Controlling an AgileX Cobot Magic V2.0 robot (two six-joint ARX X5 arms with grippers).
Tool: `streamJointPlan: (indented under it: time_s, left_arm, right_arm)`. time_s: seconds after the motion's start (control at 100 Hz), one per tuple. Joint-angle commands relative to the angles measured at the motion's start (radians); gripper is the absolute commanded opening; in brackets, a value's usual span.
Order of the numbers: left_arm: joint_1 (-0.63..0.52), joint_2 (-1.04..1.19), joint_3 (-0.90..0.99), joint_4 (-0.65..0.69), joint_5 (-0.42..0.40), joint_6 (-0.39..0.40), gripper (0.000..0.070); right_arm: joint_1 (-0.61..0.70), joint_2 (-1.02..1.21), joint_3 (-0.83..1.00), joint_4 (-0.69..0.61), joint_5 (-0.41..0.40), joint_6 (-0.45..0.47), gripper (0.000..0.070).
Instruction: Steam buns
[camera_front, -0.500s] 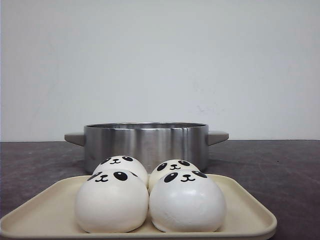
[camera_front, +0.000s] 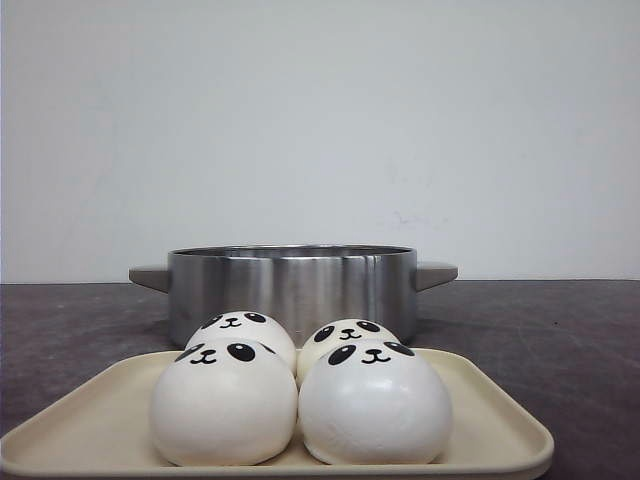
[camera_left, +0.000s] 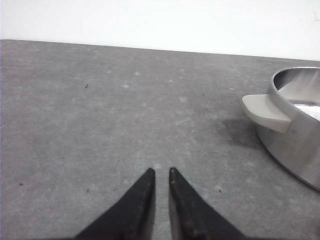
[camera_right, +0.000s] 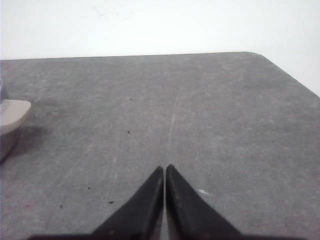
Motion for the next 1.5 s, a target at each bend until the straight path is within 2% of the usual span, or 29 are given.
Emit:
streamJointPlan:
  time_s: [0.0, 0.23, 0.39, 0.64, 0.71, 0.77, 0.86, 0.91, 0.97, 1.05, 1.1, 1.12, 1.16, 1.23, 1.33, 1.41, 1.49]
  left_arm:
    - [0.000, -0.002, -0.018, -0.004, -0.001, 0.014, 0.0000]
    - [0.000, -0.002, -0.018, -0.004, -0.001, 0.014, 0.0000]
    - [0.000, -0.002, -0.018, -0.004, -0.001, 0.014, 0.0000]
    - [0.000, -0.002, -0.018, -0.004, -0.001, 0.014, 0.0000]
    - [0.000, -0.002, -0.018, -0.004, -0.001, 0.014, 0.0000]
    - [0.000, -0.002, -0.018, -0.003, -0.001, 0.014, 0.0000]
    - [0.000, -0.002, -0.018, 0.012, 0.002, -0.024, 0.0000]
    - [-0.001, -0.002, -0.018, 0.032, 0.008, -0.097, 0.0000]
    - [-0.001, -0.002, -0.011, 0.056, 0.016, -0.200, 0.0000]
    - [-0.001, -0.002, 0.026, 0.057, 0.034, -0.333, 0.0000]
    - [-0.001, 0.000, 0.063, 0.055, 0.062, -0.343, 0.0001]
    - [-0.001, 0.003, 0.082, 0.053, 0.077, -0.336, 0.0003]
    - [-0.001, 0.017, 0.125, 0.041, 0.111, -0.294, 0.0003]
    - [-0.006, 0.066, 0.206, 0.025, 0.177, -0.225, 0.0004]
    - [-0.016, 0.181, 0.333, 0.010, 0.179, -0.214, 0.0004]
    - [-0.025, 0.294, 0.447, 0.000, 0.179, -0.212, 0.0004]
    - [-0.039, 0.414, 0.565, -0.008, 0.179, -0.180, 0.0004]
  right_arm:
    - [0.000, 0.001, -0.002, 0.002, 0.003, 0.011, 0.0008]
    - [0.000, 0.001, -0.002, 0.002, 0.003, 0.006, 0.0008]
    - [-0.002, 0.001, -0.002, 0.001, 0.080, -0.174, 0.0008]
    - [-0.002, 0.001, -0.002, 0.002, 0.086, -0.175, 0.0008]
    - [-0.001, 0.001, -0.002, 0.010, 0.074, -0.152, 0.0008]
    - [0.000, 0.001, -0.002, 0.043, 0.042, -0.077, 0.0008]
    - [0.000, 0.001, 0.000, 0.126, -0.076, 0.160, 0.0008]
    - [0.000, 0.001, 0.000, 0.199, -0.157, 0.275, 0.0008]
    - [0.000, 0.001, 0.000, 0.306, -0.236, 0.359, 0.0008]
    - [0.000, 0.001, 0.000, 0.444, -0.260, 0.450, 0.0007]
    - [0.000, 0.002, 0.014, 0.496, -0.264, 0.542, 0.0007]
    - [-0.001, 0.002, 0.033, 0.488, -0.264, 0.583, 0.0007]
    - [-0.002, 0.003, 0.074, 0.441, -0.268, 0.605, 0.0007]
    - [-0.002, 0.027, 0.197, 0.256, -0.281, 0.539, 0.0006]
    - [-0.002, 0.135, 0.411, 0.000, -0.289, 0.343, 0.0006]
    - [-0.002, 0.248, 0.576, -0.108, -0.287, 0.211, 0.0006]
    - [-0.002, 0.343, 0.717, -0.166, -0.294, 0.142, 0.0007]
